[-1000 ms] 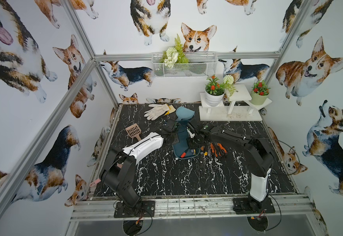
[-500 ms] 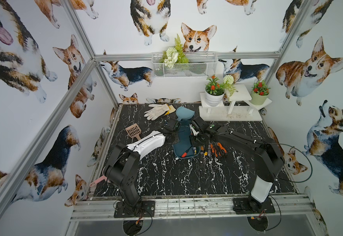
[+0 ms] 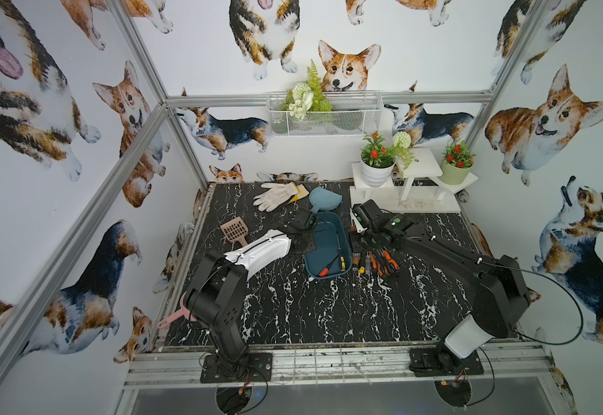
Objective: Take out the screwdriver from the storage box
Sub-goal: Pick up the screwdriver from the storage box.
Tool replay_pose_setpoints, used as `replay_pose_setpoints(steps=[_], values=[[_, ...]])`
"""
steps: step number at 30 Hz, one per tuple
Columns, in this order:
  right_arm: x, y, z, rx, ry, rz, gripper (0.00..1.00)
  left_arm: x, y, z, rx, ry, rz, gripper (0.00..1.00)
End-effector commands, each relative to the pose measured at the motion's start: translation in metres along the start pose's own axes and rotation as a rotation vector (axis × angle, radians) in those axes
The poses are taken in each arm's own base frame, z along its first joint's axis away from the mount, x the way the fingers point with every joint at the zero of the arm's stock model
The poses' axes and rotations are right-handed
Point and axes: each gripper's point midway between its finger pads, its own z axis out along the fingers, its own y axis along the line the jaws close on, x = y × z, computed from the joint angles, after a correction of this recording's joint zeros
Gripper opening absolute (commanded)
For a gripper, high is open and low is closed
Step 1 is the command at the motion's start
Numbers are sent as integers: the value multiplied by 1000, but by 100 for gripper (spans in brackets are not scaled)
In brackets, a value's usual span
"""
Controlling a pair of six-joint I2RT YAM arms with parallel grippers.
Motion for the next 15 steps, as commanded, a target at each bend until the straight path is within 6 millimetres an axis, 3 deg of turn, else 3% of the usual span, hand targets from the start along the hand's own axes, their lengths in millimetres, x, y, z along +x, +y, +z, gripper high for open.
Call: replay_pose_setpoints(steps=[1, 7, 15], values=[[2, -28, -11, 69, -21, -1, 0, -4, -5, 0, 24, -13, 1, 0], [11, -50, -15, 107, -19, 14, 0, -4, -4, 6, 11, 7, 13, 0], [37, -72, 2, 164, 74, -6, 0, -8, -7, 3, 1, 14, 14, 0]])
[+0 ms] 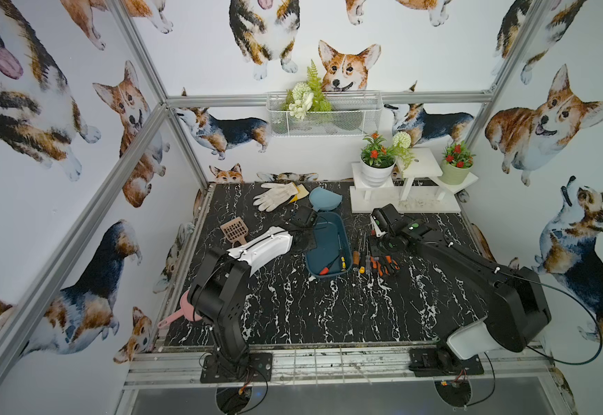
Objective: Take out the screwdriver from the storage box
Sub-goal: Pick up the screwdriver from the storage box, then place the screwdriver at the center of the board.
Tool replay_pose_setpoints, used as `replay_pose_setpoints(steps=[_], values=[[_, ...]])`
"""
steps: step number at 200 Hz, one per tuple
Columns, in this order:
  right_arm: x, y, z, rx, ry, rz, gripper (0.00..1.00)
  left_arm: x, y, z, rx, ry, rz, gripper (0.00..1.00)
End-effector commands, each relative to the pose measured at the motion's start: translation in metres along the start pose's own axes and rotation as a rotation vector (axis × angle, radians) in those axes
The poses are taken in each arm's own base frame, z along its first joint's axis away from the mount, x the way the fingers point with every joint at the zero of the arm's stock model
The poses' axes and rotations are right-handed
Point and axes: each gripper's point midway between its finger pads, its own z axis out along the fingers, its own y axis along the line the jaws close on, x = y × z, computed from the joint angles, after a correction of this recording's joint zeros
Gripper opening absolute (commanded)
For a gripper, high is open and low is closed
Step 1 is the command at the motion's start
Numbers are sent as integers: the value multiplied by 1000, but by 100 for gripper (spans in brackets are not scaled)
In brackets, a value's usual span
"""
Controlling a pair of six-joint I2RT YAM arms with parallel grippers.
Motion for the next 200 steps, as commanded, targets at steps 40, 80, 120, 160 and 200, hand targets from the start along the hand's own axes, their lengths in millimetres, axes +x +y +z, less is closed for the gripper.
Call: replay_pose_setpoints(steps=[40, 80, 120, 160, 200], values=[[18, -14, 22, 51, 90, -30, 0, 1, 3, 0, -21, 8, -1, 0], [22, -14, 34, 65, 132, -38, 0, 0, 4, 0, -24, 5, 2, 0], [29, -15, 43, 77, 183, -48, 0, -1, 3, 0, -22, 5, 4, 0], [33, -13, 47, 67, 216, -43, 0, 0, 1, 0, -13, 9, 1, 0], [38, -13, 50, 70, 245, -45, 0, -1, 0, -1, -8, 3, 0, 0]])
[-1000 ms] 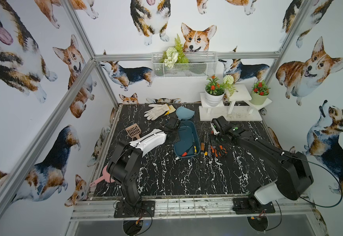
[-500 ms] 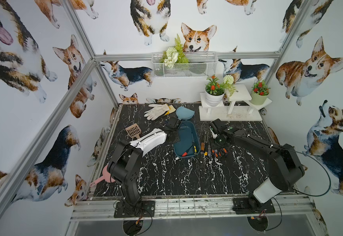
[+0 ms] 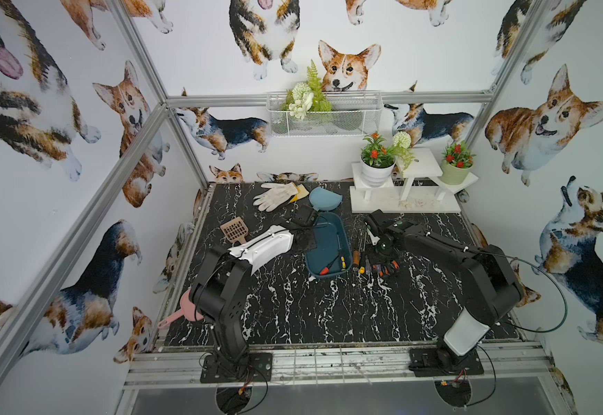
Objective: Take out the screwdriver from the storage box
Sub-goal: Place the screwdriver at the center of the board.
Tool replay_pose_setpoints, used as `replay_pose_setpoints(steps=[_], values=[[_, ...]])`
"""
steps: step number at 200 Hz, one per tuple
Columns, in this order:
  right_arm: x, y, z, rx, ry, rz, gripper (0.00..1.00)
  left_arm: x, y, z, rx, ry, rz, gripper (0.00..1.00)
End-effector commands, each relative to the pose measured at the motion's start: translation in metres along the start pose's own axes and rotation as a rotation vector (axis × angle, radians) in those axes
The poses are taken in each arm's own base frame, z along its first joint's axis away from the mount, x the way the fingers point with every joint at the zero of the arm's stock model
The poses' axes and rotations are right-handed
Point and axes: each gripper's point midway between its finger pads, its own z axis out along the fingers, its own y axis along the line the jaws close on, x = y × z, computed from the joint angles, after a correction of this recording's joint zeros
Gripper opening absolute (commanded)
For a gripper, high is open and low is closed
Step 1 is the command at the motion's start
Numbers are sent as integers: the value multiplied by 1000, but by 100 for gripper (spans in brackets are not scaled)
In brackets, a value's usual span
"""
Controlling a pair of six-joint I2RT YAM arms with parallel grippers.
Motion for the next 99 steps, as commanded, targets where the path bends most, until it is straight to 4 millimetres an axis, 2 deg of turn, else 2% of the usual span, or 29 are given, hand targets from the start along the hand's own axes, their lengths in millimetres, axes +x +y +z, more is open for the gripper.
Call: replay_pose_setpoints(steps=[1, 51, 99], values=[[4, 0, 0, 2, 27, -5, 0, -4, -3, -3, 14, -12, -4, 0], [8, 1, 7, 6, 56, 1, 17, -4, -4, -4, 18, -15, -4, 0], [-1, 3, 5, 2, 34, 4, 46, -5, -3, -8, 20, -22, -6, 0]])
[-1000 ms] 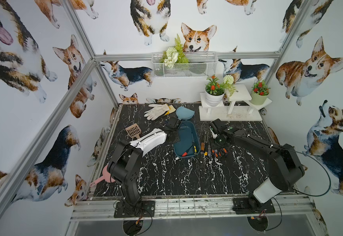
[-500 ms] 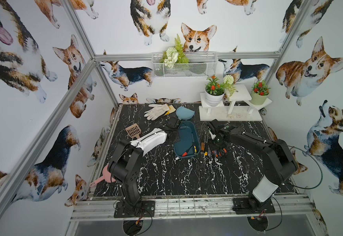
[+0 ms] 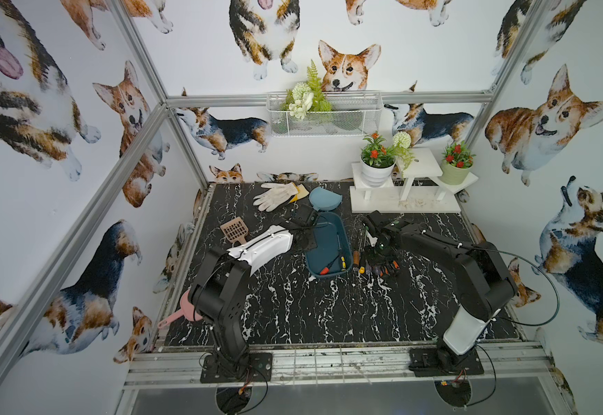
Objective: Take out the screwdriver from the storage box
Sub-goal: Place the screwdriver at the center of the board.
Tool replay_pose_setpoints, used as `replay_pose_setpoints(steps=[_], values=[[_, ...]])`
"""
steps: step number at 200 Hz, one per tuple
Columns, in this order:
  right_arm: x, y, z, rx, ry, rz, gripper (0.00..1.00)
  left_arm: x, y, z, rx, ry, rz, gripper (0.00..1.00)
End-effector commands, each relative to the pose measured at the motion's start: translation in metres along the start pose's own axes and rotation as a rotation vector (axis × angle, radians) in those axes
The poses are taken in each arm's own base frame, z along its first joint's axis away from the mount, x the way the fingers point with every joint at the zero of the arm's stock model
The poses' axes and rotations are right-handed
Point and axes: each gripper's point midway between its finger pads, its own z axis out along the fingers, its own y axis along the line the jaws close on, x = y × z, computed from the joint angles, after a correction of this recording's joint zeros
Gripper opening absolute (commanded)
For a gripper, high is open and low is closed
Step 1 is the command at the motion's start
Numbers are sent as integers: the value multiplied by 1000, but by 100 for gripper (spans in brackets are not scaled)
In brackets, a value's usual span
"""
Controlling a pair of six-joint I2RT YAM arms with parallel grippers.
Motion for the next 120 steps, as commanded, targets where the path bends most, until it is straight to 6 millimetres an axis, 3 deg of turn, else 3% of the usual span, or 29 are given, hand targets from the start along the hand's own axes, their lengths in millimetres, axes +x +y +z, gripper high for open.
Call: replay_pose_setpoints(steps=[1, 41, 66, 120], values=[[-2, 1, -3, 1, -3, 4, 47, -4, -1, -4, 8, -20, -4, 0], [-15, 3, -20, -7, -46, 10, 53, -2, 0, -4, 12, -23, -12, 0], [-29, 7, -41, -40, -118, 25, 54, -2, 1, -5, 12, -24, -14, 0], [-45, 32, -78, -151, -212, 6, 57, -5, -2, -8, 26, -38, -13, 0]])
